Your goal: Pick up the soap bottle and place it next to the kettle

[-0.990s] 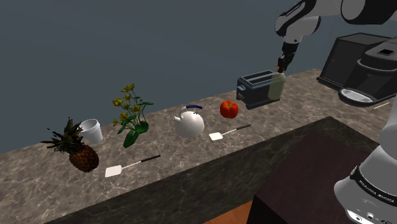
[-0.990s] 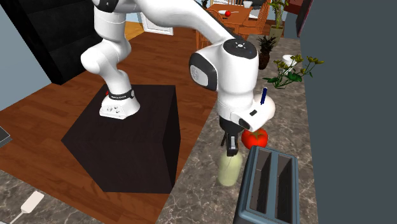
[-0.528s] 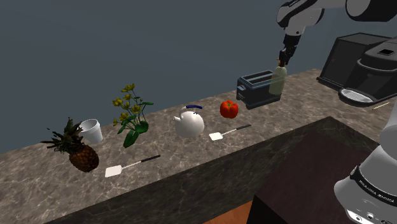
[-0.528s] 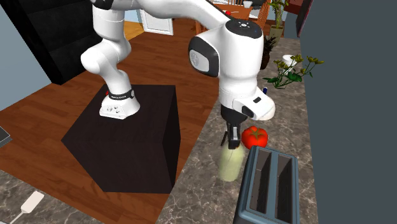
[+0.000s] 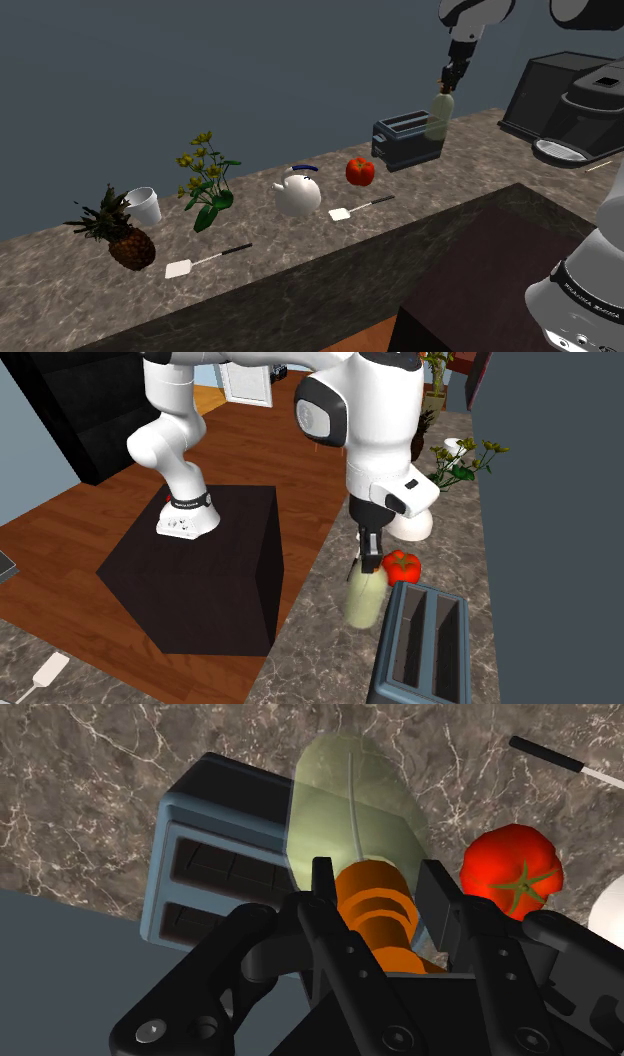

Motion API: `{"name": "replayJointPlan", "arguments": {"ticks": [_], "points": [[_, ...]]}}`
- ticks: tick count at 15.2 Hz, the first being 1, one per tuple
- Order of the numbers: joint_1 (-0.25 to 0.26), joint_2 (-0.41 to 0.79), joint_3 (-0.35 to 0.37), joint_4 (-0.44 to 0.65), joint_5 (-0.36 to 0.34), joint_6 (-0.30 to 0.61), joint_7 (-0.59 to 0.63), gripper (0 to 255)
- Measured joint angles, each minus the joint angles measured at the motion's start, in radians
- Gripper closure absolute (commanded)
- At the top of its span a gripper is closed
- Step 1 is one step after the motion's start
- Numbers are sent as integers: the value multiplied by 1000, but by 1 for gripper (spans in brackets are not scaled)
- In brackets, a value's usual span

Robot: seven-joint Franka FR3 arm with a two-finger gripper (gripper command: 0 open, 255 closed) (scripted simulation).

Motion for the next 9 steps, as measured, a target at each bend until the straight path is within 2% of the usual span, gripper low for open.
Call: {"name": "replayJointPlan", "arguments": {"ticks": [9], "points": [[-5, -16, -6, 99, -12, -113, 13, 255]]}}
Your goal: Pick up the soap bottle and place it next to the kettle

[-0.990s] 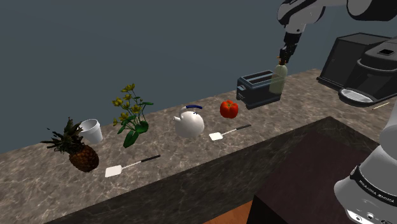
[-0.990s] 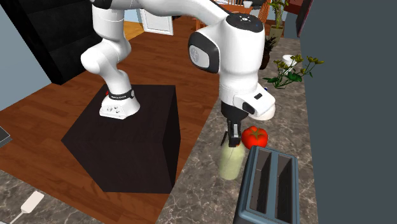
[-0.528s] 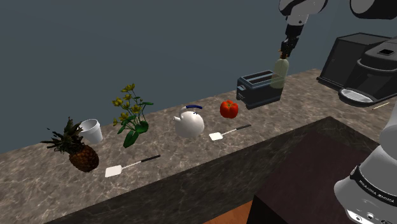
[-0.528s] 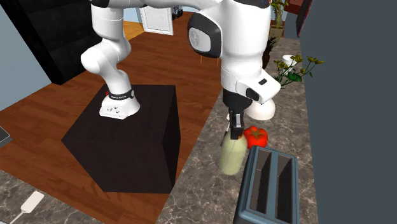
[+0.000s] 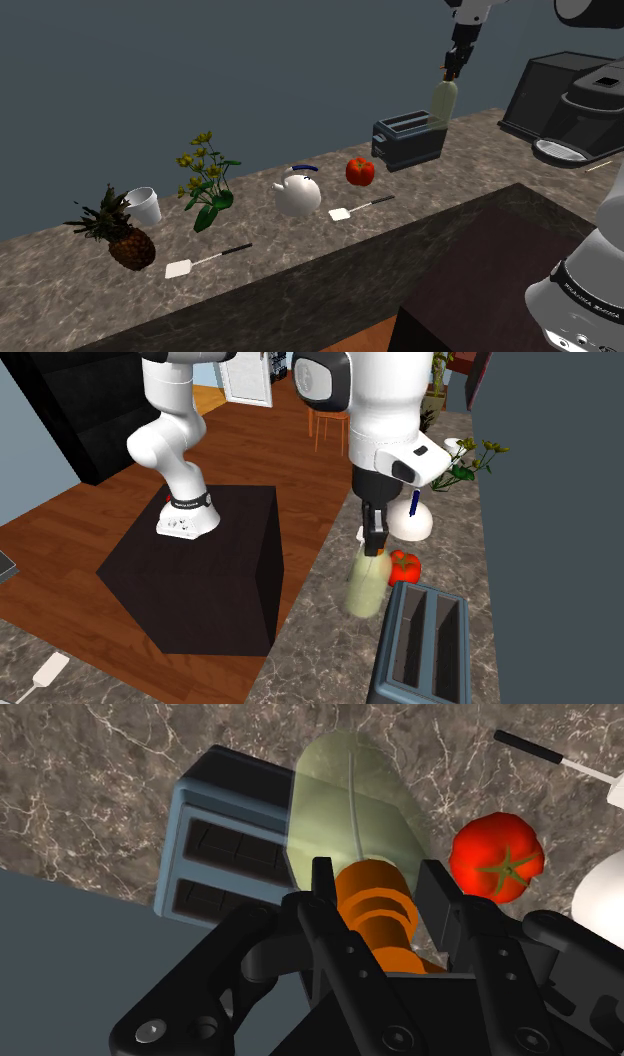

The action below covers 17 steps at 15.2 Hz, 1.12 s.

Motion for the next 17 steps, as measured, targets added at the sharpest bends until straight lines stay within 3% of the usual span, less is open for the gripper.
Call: {"name": "replayJointPlan", "arguments": {"ticks": [12, 17], "points": [[-21, 18, -3, 180, 3, -162, 11, 255], [71, -101, 11, 25, -50, -113, 96, 255]]}}
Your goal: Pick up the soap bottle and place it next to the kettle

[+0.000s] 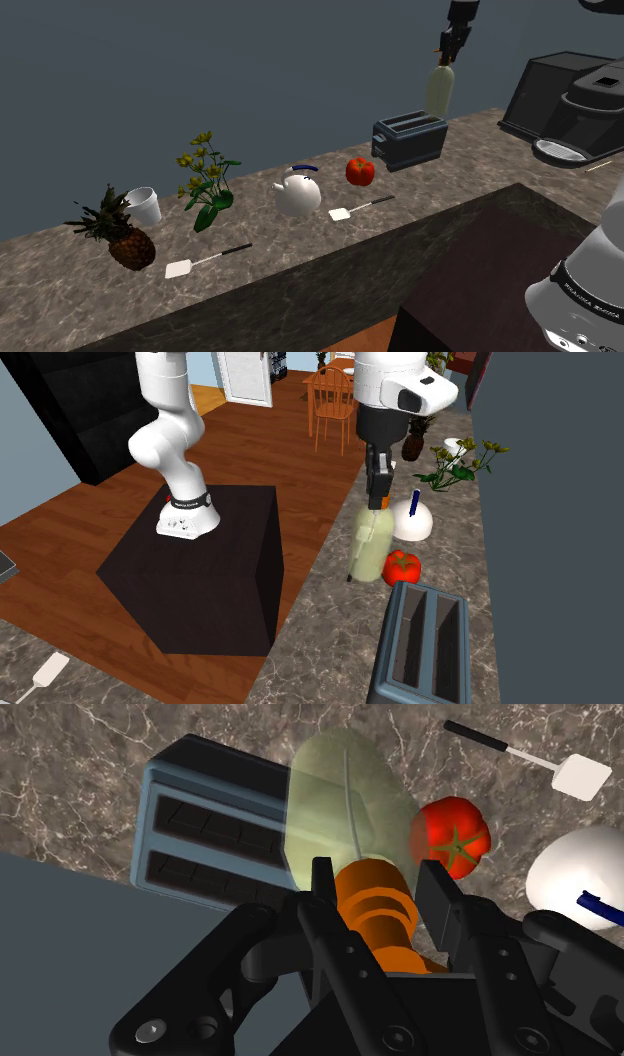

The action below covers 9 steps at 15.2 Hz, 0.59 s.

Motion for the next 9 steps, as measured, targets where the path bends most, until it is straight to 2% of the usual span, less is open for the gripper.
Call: {"name": "replayJointPlan", "arguments": {"ticks": [9], "points": [[156, -186, 73, -235, -89, 74, 221, 255]]}}
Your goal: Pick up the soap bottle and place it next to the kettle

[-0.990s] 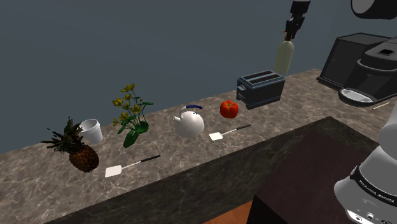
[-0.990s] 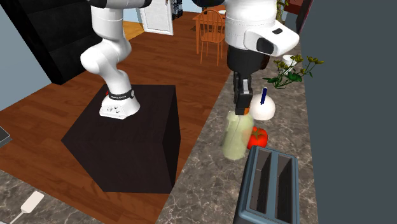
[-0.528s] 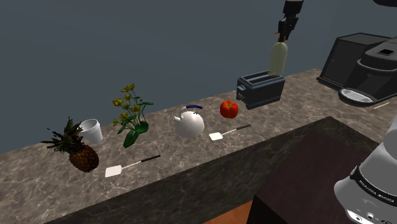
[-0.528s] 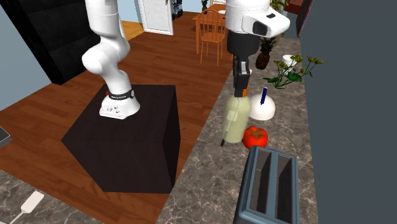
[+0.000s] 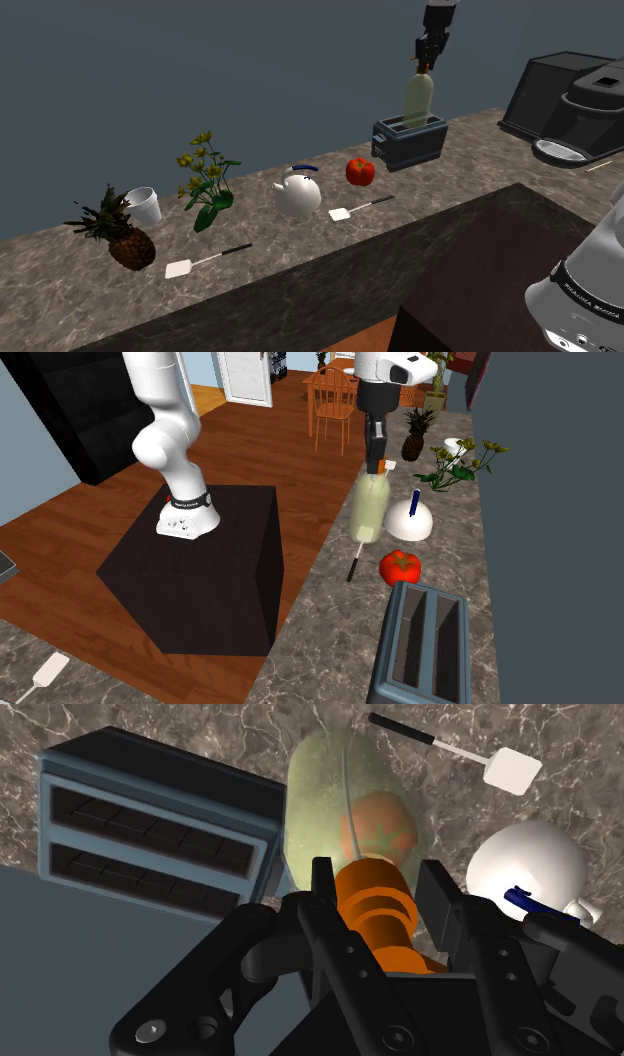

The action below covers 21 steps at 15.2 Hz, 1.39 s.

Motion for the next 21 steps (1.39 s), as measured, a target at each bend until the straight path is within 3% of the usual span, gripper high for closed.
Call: {"name": "replayJointPlan", "arguments": {"ticks": [10, 21], "points": [[128, -103, 112, -118, -47, 26, 246, 255], [256, -88, 243, -95, -60, 20, 509, 255]]}}
